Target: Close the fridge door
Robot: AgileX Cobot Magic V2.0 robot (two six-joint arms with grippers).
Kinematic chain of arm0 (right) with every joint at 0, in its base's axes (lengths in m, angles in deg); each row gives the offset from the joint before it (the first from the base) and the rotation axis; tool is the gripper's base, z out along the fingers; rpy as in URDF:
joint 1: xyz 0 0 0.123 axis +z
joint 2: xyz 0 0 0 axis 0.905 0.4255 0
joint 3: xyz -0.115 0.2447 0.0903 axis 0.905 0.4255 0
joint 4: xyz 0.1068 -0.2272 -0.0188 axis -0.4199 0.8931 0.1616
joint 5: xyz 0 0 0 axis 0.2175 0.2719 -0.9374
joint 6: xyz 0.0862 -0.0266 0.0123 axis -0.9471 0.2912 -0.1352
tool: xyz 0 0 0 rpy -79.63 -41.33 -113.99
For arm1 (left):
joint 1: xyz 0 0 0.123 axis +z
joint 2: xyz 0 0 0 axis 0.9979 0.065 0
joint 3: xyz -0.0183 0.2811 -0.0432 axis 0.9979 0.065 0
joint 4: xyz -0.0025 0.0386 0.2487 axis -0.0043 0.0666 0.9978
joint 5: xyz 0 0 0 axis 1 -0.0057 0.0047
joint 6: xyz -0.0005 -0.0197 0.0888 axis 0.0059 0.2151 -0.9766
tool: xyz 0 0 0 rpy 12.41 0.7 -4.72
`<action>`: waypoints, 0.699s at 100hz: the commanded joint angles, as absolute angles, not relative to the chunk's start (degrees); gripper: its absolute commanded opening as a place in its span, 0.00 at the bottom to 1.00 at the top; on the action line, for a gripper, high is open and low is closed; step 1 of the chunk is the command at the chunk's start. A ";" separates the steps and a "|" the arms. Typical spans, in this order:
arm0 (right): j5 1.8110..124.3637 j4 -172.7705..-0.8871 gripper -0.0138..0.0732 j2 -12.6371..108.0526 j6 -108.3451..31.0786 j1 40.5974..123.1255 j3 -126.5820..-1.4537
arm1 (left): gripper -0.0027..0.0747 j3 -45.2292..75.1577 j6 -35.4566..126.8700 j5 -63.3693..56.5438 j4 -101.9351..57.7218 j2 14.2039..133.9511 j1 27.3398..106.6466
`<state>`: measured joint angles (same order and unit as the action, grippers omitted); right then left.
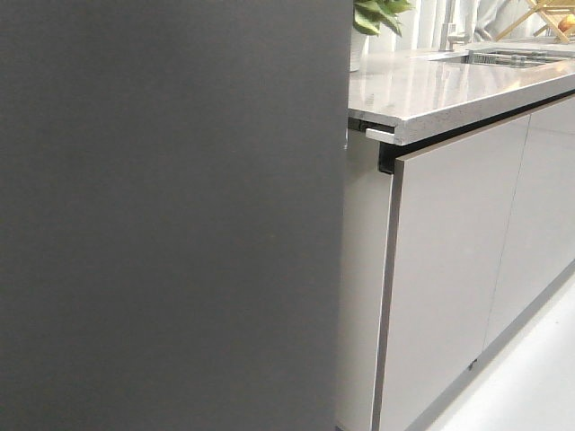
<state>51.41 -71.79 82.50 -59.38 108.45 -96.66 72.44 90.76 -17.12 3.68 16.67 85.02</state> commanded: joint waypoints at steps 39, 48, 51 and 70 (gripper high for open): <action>41.81 -70.11 0.07 50.55 -58.75 93.72 -65.51 | 0.01 74.04 90.96 -21.52 3.59 17.76 84.93; 41.81 -70.11 0.07 43.86 -58.75 90.15 -58.92 | 0.01 74.04 90.96 -21.52 3.59 17.76 84.93; 41.81 -70.11 0.07 41.87 -58.75 88.97 -56.91 | 0.01 74.04 90.96 -21.52 3.59 17.76 84.93; 41.81 -70.11 0.07 28.56 -58.75 81.81 -42.89 | 0.01 74.04 90.96 -21.52 3.59 17.76 84.93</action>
